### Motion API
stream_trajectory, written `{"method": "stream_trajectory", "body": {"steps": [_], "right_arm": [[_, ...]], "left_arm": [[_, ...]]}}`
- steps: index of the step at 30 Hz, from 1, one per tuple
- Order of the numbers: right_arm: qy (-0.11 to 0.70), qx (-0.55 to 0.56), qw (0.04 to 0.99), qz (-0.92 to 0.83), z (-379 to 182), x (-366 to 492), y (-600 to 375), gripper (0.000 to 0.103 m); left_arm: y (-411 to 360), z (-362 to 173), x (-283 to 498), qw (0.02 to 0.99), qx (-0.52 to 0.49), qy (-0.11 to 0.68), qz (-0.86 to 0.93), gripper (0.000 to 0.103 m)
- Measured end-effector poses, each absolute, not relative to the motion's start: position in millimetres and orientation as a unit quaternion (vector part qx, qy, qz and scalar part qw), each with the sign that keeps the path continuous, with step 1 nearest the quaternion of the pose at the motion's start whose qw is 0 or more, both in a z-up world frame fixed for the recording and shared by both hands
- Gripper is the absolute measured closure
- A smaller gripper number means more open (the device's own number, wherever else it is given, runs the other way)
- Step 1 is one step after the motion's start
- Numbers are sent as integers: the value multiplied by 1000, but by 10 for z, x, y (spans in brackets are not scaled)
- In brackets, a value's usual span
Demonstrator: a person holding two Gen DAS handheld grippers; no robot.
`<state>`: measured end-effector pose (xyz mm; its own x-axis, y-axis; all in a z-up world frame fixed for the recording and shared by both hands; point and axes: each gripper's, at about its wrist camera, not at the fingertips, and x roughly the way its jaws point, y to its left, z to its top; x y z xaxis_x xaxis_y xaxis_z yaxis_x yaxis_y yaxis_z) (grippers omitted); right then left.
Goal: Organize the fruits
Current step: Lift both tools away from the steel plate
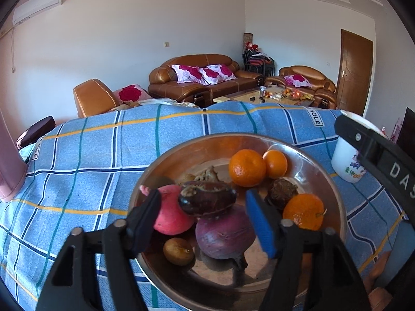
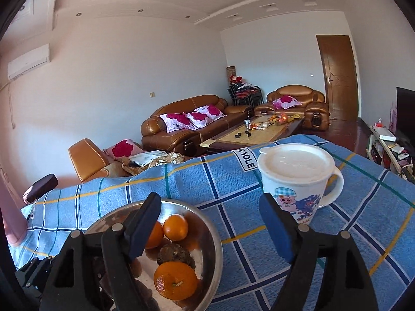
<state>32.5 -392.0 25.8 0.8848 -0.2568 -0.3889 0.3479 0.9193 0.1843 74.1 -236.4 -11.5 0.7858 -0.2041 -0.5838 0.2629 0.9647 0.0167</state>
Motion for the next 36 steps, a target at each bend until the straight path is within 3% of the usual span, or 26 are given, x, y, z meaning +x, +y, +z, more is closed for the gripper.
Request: {"method": "stream_trajectory", "body": {"steps": [4, 13, 21, 36], "right_arm": [[186, 123, 962, -160, 224, 310, -3897, 23], [125, 119, 971, -168, 281, 95, -3886, 23], [67, 107, 980, -155, 348, -141, -3776, 6], [30, 56, 991, -117, 360, -486, -3344, 2]], "left_arm": [[-2399, -86, 686, 947, 55, 288, -129, 0], [-2403, 0, 533, 958, 58, 249, -131, 0], [-2148, 94, 396, 977, 42, 194, -83, 0], [-1782, 155, 95, 986, 21, 146, -76, 0]]}}
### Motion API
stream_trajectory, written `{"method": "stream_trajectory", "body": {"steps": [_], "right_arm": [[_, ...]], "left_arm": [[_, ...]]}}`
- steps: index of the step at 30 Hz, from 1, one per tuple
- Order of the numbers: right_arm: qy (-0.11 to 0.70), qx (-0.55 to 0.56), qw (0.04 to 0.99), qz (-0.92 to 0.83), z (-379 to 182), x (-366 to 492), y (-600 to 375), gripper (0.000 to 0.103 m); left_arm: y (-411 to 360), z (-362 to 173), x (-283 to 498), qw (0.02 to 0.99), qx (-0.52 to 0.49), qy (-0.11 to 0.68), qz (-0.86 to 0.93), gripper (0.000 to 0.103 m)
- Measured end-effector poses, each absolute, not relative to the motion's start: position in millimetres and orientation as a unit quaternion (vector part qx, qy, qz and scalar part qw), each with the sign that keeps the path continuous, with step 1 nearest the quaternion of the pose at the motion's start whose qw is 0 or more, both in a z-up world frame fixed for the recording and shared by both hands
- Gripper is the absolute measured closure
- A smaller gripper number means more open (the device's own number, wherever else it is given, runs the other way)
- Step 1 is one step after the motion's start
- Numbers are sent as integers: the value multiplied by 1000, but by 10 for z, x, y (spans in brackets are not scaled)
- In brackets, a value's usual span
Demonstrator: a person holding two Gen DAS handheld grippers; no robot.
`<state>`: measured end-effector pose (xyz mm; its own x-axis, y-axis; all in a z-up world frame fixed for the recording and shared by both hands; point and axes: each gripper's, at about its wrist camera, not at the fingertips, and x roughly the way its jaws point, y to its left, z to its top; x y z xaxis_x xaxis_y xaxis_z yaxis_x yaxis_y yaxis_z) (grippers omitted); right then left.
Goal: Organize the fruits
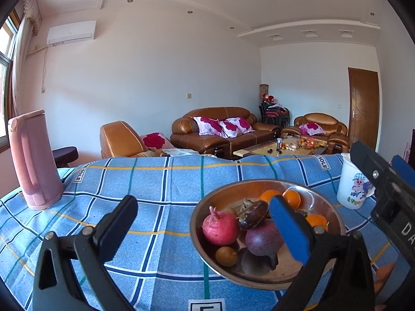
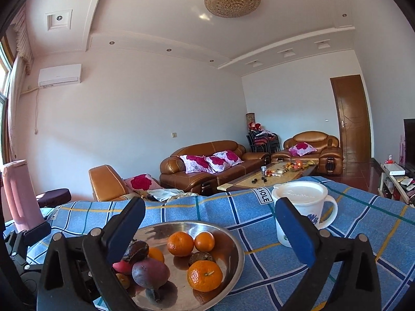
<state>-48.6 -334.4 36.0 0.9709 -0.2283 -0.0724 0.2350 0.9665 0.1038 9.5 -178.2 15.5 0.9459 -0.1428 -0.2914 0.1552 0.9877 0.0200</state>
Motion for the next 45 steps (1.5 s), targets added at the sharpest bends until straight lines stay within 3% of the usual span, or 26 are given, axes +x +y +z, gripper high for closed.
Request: {"method": "stream_trajectory", "body": {"steps": [45], "right_arm": [[21, 15, 990, -140, 396, -868, -2928, 1]], "left_arm": [[-1396, 184, -466, 987, 14, 134, -86, 0]]}}
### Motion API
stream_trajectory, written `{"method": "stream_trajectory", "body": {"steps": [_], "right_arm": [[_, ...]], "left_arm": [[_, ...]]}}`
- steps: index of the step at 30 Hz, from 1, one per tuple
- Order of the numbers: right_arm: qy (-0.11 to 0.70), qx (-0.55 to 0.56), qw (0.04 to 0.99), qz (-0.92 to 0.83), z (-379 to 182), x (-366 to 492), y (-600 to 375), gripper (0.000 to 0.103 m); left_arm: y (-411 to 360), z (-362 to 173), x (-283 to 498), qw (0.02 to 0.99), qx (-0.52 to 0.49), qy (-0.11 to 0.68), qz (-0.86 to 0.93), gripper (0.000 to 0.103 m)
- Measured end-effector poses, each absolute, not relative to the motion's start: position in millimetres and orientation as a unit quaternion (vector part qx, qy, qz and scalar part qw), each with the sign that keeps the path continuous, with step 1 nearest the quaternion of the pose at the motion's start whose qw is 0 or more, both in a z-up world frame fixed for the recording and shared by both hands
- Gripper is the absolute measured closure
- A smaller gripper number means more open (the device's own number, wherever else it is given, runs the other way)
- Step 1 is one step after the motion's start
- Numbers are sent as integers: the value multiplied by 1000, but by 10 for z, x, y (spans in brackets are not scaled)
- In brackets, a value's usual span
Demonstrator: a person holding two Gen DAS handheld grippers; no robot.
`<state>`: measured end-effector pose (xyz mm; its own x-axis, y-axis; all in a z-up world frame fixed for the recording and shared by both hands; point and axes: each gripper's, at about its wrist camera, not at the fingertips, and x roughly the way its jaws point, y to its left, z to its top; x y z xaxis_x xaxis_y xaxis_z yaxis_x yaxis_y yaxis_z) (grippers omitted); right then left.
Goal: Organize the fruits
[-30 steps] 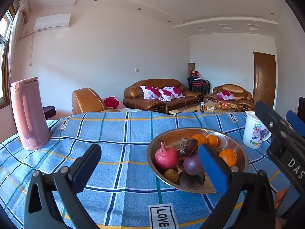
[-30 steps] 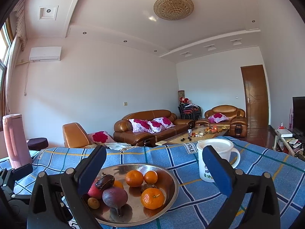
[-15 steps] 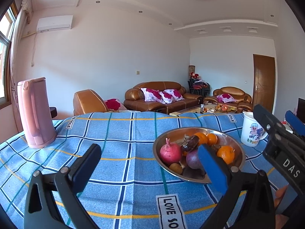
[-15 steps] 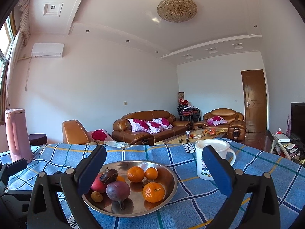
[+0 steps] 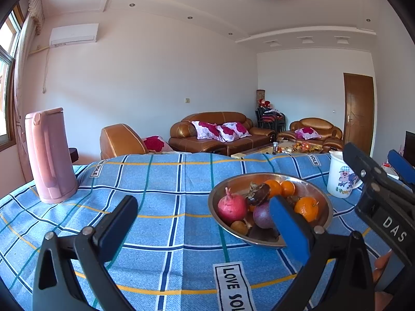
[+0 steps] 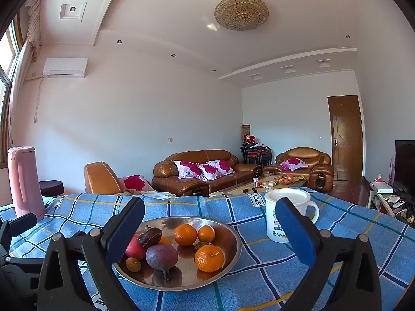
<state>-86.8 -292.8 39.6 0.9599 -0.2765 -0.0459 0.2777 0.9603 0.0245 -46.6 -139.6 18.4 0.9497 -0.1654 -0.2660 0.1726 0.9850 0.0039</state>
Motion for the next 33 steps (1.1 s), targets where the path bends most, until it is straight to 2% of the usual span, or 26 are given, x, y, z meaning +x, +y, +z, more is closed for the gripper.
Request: {"method": "stream_trajectory", "body": {"steps": [33], "right_arm": [[22, 18, 989, -143, 404, -888, -2959, 1]], "left_arm": [[-1399, 202, -455, 987, 14, 136, -82, 0]]}}
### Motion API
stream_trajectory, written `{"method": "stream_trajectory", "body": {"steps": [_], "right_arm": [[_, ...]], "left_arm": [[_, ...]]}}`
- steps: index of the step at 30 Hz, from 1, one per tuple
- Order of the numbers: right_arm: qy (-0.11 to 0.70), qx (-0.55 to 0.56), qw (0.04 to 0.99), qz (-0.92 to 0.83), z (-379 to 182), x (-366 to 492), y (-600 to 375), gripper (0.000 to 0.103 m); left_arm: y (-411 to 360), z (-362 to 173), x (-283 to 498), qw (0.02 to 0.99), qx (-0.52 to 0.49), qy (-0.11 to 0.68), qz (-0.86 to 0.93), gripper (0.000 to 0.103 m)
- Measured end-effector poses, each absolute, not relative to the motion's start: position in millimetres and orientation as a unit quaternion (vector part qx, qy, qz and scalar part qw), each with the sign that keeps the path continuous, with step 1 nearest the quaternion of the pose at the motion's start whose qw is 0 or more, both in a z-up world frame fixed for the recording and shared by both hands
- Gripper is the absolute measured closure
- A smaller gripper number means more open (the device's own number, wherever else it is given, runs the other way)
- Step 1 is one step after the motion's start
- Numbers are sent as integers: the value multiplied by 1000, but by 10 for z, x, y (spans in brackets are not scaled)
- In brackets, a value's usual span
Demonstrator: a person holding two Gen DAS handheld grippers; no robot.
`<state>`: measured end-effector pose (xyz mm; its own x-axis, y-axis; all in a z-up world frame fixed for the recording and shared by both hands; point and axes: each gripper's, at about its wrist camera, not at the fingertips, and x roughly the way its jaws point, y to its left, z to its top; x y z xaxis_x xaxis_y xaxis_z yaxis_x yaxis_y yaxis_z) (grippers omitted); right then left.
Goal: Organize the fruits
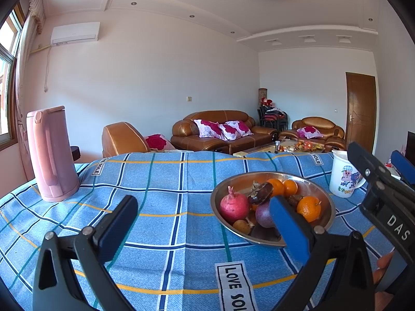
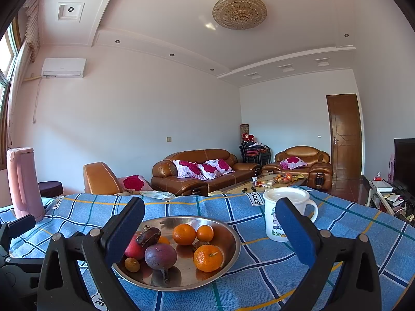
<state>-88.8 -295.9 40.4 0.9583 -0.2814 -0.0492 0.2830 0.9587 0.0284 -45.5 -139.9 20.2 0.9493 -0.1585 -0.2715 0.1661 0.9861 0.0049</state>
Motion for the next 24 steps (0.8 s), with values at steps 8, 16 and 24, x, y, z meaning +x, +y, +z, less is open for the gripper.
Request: {"method": "stream_trajectory", "body": {"steps": [8, 16, 24], "right_arm": [[23, 18, 989, -143, 406, -889, -2962, 1], [24, 19, 989, -144, 411, -869, -2956, 1], [24, 19, 989, -143, 416, -869, -2959, 1]], "left_arm": [[-1399, 195, -445, 987, 15, 139, -80, 0], [-1369, 180, -404, 987, 13, 146, -64, 0], [-1425, 194, -420, 988, 22, 142, -62, 0]]}}
